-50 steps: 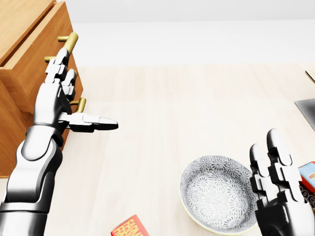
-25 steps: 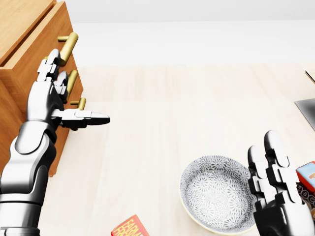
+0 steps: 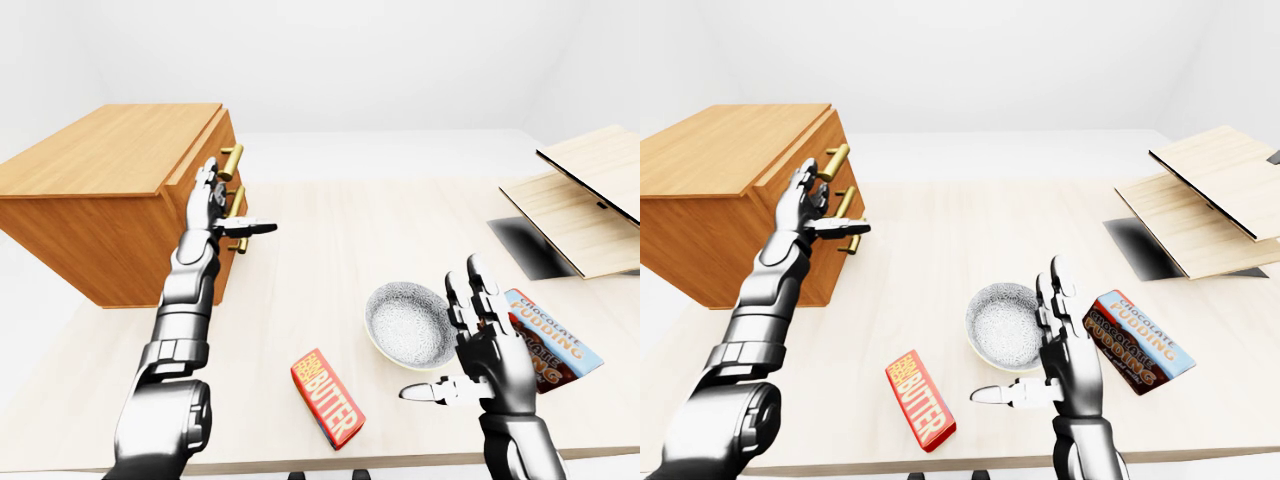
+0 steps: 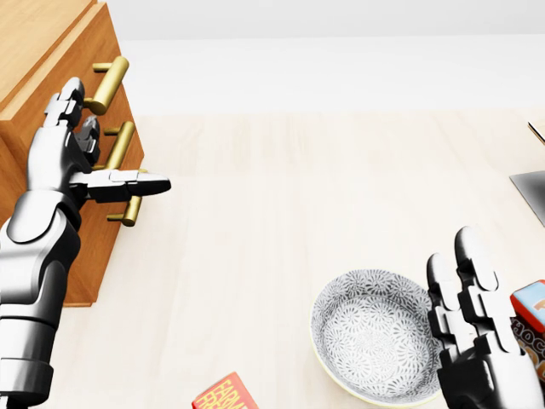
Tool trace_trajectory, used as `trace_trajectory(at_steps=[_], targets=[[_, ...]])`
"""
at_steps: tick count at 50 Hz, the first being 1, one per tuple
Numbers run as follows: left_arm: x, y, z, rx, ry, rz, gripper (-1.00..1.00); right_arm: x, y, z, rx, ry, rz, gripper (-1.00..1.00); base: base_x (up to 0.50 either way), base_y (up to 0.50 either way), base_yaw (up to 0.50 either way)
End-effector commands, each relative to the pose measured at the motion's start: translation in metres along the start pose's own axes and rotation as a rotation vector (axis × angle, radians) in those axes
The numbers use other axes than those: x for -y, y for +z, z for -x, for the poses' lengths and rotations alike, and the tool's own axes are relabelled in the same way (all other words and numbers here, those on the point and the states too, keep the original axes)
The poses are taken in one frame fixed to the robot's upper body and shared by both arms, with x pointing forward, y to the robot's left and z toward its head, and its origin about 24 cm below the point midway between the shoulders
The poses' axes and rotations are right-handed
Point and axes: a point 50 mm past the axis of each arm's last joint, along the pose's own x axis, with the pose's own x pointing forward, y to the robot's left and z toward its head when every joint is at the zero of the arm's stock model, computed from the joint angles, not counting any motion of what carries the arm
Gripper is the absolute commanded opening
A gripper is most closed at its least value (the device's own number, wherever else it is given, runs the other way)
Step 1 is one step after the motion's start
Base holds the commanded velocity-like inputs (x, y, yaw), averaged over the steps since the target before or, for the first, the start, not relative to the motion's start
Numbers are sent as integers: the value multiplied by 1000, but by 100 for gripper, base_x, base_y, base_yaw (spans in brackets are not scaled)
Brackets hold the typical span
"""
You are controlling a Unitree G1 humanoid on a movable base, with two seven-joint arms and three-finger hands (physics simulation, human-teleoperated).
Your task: Close the top drawer of the cabinet and put the bowl on top of it.
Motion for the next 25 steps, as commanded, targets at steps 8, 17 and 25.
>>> trace_trajectory(at_steps=[8, 17, 25], targets=[[-22, -29, 4, -123, 70, 57, 100, -1, -2, 0, -9, 4, 0, 100, 0, 0, 0], [-33, -21, 5, -89, 98, 85, 100, -1, -2, 0, -7, 3, 0, 100, 0, 0, 0], [-45, -13, 7, -55, 127, 110, 100, -1, -2, 0, -9, 4, 0, 100, 0, 0, 0]])
